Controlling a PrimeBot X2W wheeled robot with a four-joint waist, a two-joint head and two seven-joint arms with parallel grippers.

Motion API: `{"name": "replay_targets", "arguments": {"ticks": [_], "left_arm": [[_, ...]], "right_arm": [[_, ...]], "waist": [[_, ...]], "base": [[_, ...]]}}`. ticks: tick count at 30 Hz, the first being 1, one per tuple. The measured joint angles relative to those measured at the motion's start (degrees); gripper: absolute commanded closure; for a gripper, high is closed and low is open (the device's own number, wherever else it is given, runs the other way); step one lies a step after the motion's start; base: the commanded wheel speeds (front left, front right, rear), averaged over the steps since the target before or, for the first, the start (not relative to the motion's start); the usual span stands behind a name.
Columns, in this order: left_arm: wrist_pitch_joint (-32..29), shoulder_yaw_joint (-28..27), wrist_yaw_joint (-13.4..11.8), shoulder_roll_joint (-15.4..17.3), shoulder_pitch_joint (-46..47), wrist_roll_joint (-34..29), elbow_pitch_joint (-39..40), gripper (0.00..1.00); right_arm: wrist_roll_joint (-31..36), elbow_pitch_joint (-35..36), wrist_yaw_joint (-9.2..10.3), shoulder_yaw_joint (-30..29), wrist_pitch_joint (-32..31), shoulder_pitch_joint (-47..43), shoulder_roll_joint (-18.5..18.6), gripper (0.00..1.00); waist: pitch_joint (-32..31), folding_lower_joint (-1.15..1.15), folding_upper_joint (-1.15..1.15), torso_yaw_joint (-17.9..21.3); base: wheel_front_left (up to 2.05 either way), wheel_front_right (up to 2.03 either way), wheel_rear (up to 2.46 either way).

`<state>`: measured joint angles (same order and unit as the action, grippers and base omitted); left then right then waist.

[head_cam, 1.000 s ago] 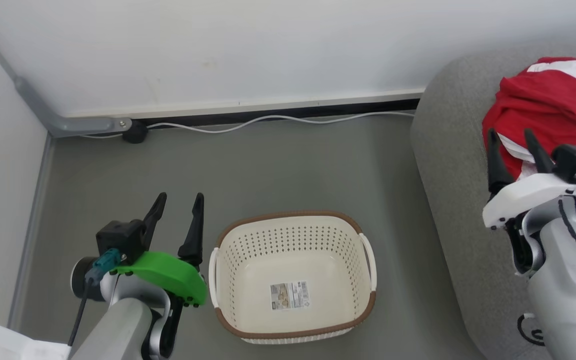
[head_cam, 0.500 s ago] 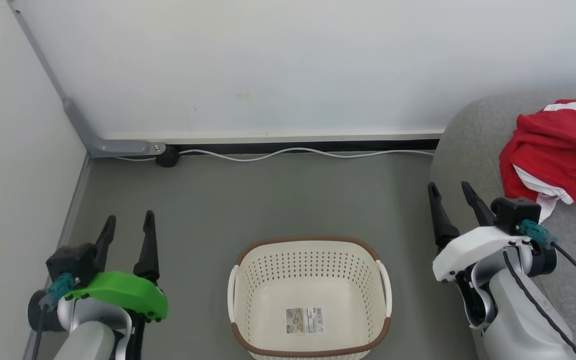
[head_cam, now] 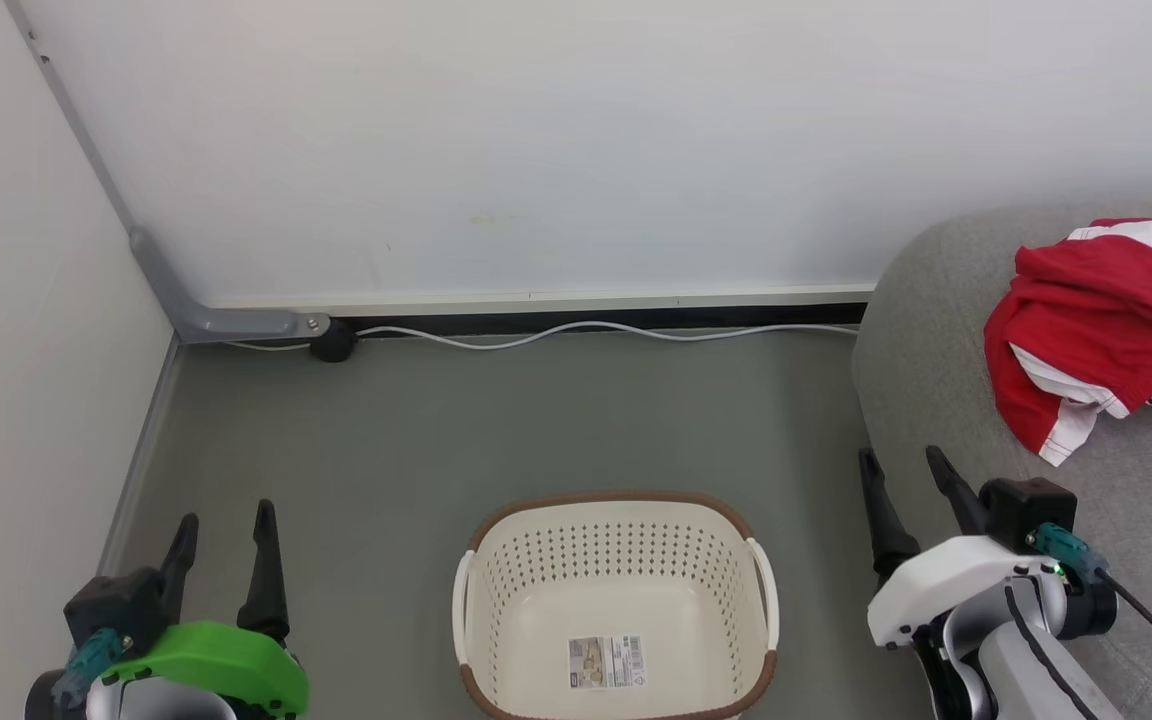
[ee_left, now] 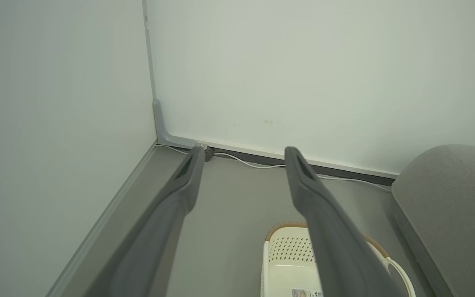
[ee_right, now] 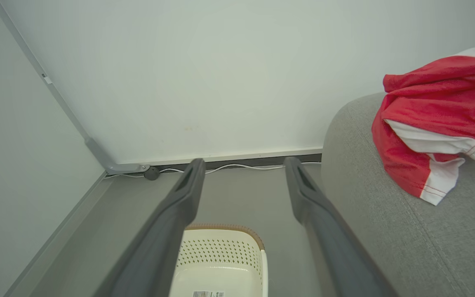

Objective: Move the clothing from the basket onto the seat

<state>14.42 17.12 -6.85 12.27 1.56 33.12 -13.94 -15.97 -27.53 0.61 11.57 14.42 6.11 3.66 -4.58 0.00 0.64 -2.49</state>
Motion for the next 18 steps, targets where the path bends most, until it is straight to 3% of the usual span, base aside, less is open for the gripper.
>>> {"name": "replay_targets", "arguments": {"ticks": [18], "left_arm": [[0.0, -2.78, 0.0, -0.34, -5.3, -2.74, 2.79, 0.0]], "right_arm": [[-0.09, 5.46, 1.97, 0.44, 0.0, -5.26, -0.15, 0.0]], "waist": [[-0.31, 0.0, 0.0, 0.52]], "base": [[0.0, 0.0, 0.0]]}}
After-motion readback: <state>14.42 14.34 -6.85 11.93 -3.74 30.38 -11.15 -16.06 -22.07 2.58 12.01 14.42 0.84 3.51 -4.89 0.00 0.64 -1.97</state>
